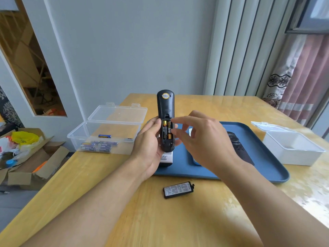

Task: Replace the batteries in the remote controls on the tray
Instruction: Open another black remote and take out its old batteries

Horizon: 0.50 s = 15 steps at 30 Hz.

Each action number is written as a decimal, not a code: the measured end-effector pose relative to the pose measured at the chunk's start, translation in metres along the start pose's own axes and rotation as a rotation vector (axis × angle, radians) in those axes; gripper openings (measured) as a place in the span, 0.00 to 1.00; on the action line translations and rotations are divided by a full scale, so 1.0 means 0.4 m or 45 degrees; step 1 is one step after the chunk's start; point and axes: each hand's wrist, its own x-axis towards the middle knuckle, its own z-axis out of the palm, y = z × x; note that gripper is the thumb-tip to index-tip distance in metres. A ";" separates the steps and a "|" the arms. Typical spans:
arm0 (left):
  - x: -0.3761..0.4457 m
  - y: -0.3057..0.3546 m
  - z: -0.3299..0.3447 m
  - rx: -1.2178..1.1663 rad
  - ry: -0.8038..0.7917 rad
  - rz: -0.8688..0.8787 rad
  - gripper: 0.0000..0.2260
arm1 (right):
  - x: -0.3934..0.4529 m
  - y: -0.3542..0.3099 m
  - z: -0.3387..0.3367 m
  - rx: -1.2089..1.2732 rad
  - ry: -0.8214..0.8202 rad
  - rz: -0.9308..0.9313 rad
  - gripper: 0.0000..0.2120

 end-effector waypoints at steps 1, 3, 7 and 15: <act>-0.002 0.000 0.002 0.004 -0.014 -0.002 0.14 | -0.002 0.004 0.005 -0.022 -0.026 -0.009 0.10; -0.005 0.000 0.005 0.005 -0.041 -0.002 0.14 | -0.004 0.008 0.012 -0.050 -0.071 -0.018 0.12; -0.010 0.006 0.007 0.014 -0.093 -0.010 0.14 | -0.003 0.011 0.016 -0.027 -0.090 -0.049 0.12; -0.011 -0.001 0.007 0.113 -0.085 -0.017 0.16 | 0.003 0.016 0.016 0.039 -0.172 -0.036 0.10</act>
